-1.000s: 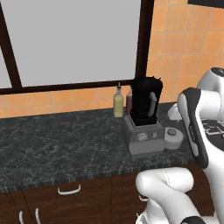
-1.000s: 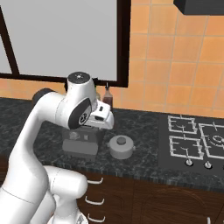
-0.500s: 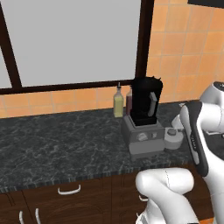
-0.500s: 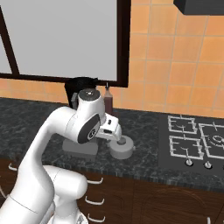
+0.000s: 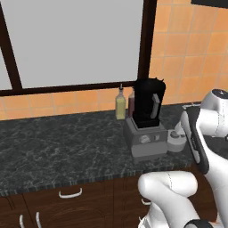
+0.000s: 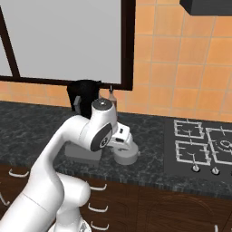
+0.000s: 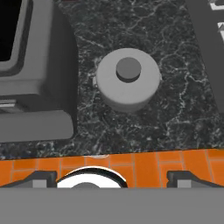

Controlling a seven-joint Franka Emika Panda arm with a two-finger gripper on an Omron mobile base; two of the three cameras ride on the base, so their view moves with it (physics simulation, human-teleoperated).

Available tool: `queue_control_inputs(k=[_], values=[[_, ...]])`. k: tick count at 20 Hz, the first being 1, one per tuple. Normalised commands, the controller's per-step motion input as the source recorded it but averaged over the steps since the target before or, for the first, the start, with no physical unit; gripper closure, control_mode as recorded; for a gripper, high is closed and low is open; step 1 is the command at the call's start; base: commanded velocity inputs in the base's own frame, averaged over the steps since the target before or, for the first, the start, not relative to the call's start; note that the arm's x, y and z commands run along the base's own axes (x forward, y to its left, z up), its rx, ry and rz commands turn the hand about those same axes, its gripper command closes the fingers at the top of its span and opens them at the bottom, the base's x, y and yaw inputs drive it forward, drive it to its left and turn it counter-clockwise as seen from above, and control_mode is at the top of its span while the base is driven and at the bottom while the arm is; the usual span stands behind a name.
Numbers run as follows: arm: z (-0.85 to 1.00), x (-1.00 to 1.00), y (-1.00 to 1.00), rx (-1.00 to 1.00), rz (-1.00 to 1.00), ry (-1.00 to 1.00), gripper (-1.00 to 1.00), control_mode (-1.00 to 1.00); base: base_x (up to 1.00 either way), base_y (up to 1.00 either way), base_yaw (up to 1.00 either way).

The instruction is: Close the lid blender by securely placing the lid on top.

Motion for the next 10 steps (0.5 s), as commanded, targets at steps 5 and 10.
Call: queue_control_inputs(k=[5,10], values=[[-0.30,0.35,-0.09,-0.03,0.00,0.05,-1.00,-1.00,0.00,0.00,0.00],[-0.16,0.37,0.00,0.00,0.00,0.01,-1.00,-1.00,0.00,0.00,0.00]])
